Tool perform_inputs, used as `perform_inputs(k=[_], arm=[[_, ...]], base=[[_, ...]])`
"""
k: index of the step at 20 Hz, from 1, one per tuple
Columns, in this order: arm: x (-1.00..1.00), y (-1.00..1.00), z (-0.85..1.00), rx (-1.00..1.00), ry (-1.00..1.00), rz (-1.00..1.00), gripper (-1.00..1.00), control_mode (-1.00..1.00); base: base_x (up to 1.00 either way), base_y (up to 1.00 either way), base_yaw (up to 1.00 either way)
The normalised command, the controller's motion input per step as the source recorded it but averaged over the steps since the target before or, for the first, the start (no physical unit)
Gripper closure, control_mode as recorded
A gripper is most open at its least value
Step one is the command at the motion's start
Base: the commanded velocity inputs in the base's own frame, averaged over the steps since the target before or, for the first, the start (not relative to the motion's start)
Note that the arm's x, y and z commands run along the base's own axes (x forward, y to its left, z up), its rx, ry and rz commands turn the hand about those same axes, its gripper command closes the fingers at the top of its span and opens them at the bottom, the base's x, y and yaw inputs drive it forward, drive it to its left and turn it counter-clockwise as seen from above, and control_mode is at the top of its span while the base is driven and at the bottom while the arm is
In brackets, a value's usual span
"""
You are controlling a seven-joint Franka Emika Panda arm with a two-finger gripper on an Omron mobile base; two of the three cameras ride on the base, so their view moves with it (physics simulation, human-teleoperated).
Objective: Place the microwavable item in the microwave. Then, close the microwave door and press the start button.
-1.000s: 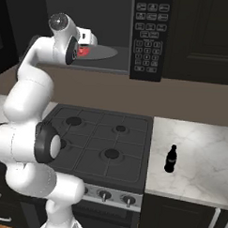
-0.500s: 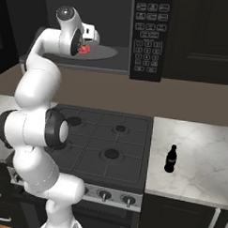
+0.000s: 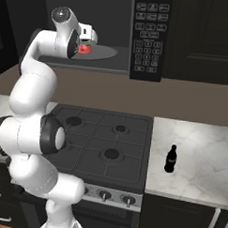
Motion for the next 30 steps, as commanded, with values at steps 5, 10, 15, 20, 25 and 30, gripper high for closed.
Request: perform_inputs(k=[5, 10, 15, 20, 25, 30], arm=[[-0.97, 0.03, -0.17, -0.04, -0.29, 0.00, -1.00, -1.00], [-0.41, -0.02, -0.47, -0.15, -0.03, 0.00, -1.00, -1.00], [-0.41, -0.06, -0.10, -0.13, -0.09, -0.07, -1.00, -1.00], [-0.56, -0.01, 0.00, -0.25, -0.23, -0.20, -1.00, -1.00], [-0.34, 0.00, -0.11, -0.30, -0.19, -0.22, -1.00, -1.00], [-0.29, 0.01, -0.25, -0.27, -0.19, -0.26, -1.00, -1.00]], base=[[0.00, 0.00, 0.00], [0.00, 0.00, 0.00], [0.00, 0.00, 0.00], [0.00, 0.00, 0.00], [0.00, 0.00, 0.00], [0.00, 0.00, 0.00]])
